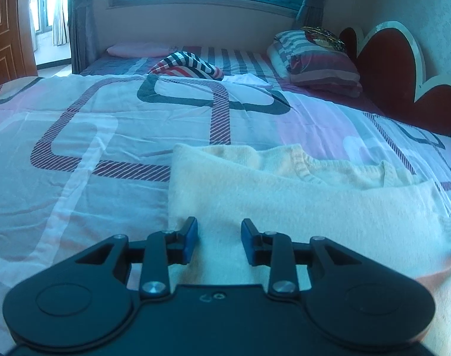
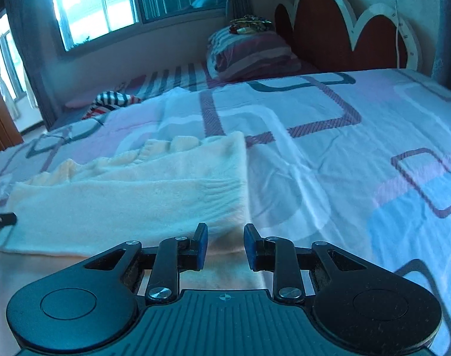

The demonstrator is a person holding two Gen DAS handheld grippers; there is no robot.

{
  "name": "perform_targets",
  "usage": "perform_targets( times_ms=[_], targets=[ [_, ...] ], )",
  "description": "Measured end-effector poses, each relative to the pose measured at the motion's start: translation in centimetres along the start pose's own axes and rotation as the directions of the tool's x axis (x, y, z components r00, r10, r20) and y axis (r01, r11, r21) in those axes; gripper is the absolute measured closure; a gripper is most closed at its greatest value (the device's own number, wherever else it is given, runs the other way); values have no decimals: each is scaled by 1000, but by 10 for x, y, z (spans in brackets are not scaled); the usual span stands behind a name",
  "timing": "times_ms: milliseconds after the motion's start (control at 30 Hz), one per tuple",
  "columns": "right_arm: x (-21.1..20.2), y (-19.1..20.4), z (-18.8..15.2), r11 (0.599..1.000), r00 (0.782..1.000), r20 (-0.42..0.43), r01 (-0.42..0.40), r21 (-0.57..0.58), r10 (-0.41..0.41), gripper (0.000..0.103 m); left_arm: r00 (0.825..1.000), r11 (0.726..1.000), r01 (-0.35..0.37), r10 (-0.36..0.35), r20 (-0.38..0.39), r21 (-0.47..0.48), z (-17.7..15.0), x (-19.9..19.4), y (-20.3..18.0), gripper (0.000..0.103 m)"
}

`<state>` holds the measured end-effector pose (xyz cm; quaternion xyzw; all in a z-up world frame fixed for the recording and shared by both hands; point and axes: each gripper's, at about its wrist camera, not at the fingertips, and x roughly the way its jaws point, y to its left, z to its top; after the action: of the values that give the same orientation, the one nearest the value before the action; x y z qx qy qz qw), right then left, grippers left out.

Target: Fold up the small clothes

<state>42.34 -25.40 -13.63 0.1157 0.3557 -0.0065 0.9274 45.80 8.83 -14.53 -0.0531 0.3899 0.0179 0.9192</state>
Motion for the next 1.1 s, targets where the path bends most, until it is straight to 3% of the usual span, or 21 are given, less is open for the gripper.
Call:
perform_targets(
  times_ms=[100, 233, 333, 467, 633, 767, 900, 1100],
  targets=[
    [9, 6, 6, 998, 997, -29, -64, 29, 65, 75, 1000, 1000, -7, 7, 1, 6, 0, 0, -1, 72],
    [8, 22, 13, 998, 998, 18, -57, -29, 57, 77, 1000, 1000, -8, 8, 0, 3, 0, 1, -1, 71],
    [-7, 24, 18, 997, 994, 107, 35, -66, -28, 77, 1000, 1000, -6, 6, 2, 6, 0, 1, -1, 71],
    [-8, 7, 14, 991, 991, 67, 120, -52, -117, 77, 1000, 1000, -4, 4, 5, 10, -1, 1, -1, 71],
    [-9, 6, 9, 994, 994, 59, 98, -48, -95, 77, 1000, 1000, -4, 4, 5, 17, -2, 0, -2, 68],
    [-6, 33, -1, 993, 1000, 27, 6, -120, -3, 77, 1000, 999, -10, 9, 9, 41, -5, -1, -5, 66],
    [1, 27, -3, 999, 1000, -7, 7, -52, -8, 77, 1000, 999, -5, 5, 9, 34, -6, -1, -4, 65],
    [10, 9, -3, 996, 995, -85, -56, 69, 62, 77, 1000, 999, -11, 11, 11, 40, -6, -1, -5, 62]
  ],
)
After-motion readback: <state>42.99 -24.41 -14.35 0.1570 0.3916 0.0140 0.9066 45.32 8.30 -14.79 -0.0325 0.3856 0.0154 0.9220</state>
